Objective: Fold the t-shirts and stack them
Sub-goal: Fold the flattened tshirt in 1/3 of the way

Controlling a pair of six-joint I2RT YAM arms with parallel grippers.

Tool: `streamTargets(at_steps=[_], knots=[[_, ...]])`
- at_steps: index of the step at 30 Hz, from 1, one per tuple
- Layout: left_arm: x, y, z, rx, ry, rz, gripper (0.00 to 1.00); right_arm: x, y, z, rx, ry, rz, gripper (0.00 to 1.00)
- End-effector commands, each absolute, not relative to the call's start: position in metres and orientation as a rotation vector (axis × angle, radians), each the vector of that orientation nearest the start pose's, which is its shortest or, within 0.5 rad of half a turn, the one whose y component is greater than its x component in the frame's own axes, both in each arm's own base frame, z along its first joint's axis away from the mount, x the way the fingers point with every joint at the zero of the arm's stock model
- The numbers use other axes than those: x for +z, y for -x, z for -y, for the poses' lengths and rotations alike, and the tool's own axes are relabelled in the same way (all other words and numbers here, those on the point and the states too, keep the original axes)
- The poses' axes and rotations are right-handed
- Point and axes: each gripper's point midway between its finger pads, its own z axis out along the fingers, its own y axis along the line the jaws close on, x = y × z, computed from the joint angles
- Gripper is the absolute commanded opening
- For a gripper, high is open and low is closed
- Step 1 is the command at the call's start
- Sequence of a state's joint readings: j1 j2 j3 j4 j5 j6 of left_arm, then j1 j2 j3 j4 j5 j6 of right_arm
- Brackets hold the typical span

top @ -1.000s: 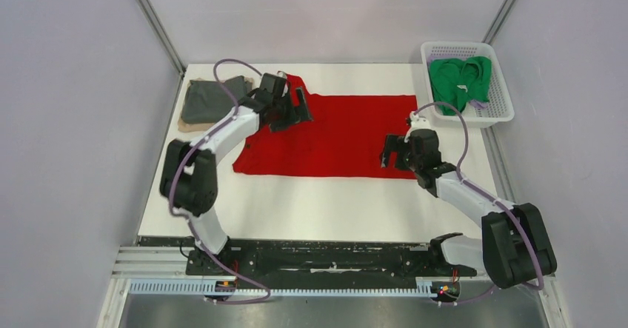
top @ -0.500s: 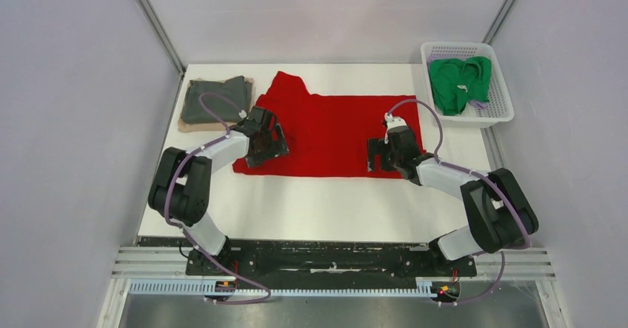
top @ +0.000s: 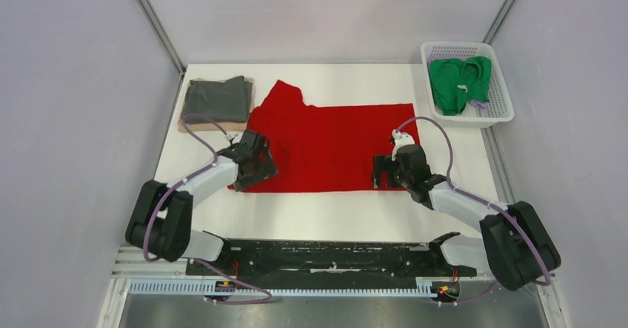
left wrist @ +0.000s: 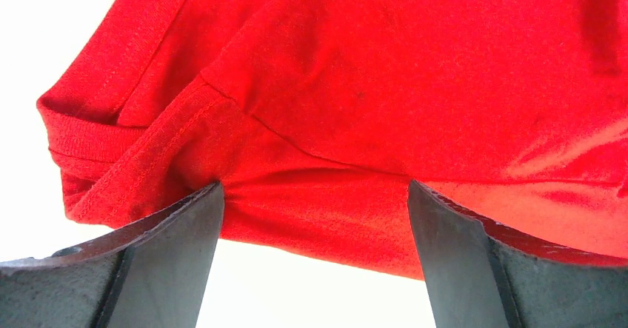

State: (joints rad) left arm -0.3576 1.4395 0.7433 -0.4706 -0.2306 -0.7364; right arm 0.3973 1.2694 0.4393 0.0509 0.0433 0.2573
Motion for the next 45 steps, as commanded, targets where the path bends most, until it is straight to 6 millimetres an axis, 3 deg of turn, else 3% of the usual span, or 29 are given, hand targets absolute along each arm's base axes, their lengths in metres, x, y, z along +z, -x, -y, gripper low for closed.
streamTargets(at_steps=[1,4,6,9,12,16,21,26,29,32,36,39,45], knots=[[0.001,-0.198,0.077,0.009,0.674,-2.758,1.0,-0.02,-0.203,-0.096,0.225,0.189,-2.588,0.99],[-0.003,-0.169,0.081,-0.04,0.712,-2.801,1.0,-0.027,-0.179,-0.088,0.216,0.176,-2.65,0.99],[0.007,-0.159,0.076,0.007,0.734,-2.786,1.0,-0.03,-0.164,-0.085,0.22,0.161,-2.687,0.99],[0.019,-0.154,0.081,-0.043,0.727,-2.756,1.0,-0.034,-0.147,-0.08,0.219,0.116,-2.718,0.99],[0.019,-0.146,0.091,-0.112,0.743,-2.767,1.0,-0.032,-0.137,-0.091,0.316,0.069,-2.742,0.99],[0.013,-0.144,0.085,-0.042,0.755,-2.769,1.0,-0.035,-0.12,-0.088,0.288,0.029,-2.81,0.99],[0.019,-0.146,0.086,-0.044,0.751,-2.759,1.0,-0.033,-0.106,-0.08,0.247,-0.008,-2.86,0.99],[0.05,-0.162,0.096,-0.157,0.688,-2.686,1.0,-0.014,-0.124,-0.085,0.261,-0.005,-2.778,0.99],[0.078,-0.178,0.114,-0.315,0.618,-2.618,1.0,0.015,-0.165,-0.098,0.312,0.019,-2.581,0.99],[0.107,-0.201,0.148,-0.571,0.517,-2.514,1.0,0.05,-0.203,-0.12,0.431,0.023,-2.375,0.99],[0.127,-0.237,0.166,-0.639,0.447,-2.396,1.0,0.084,-0.231,-0.134,0.493,0.07,-2.202,0.99],[0.112,-0.257,0.172,-0.579,0.437,-2.424,1.0,0.087,-0.235,-0.147,0.557,0.102,-2.161,0.98],[0.057,-0.26,0.175,-0.477,0.414,-2.565,1.0,0.048,-0.212,-0.174,0.681,0.178,-2.247,0.99]])
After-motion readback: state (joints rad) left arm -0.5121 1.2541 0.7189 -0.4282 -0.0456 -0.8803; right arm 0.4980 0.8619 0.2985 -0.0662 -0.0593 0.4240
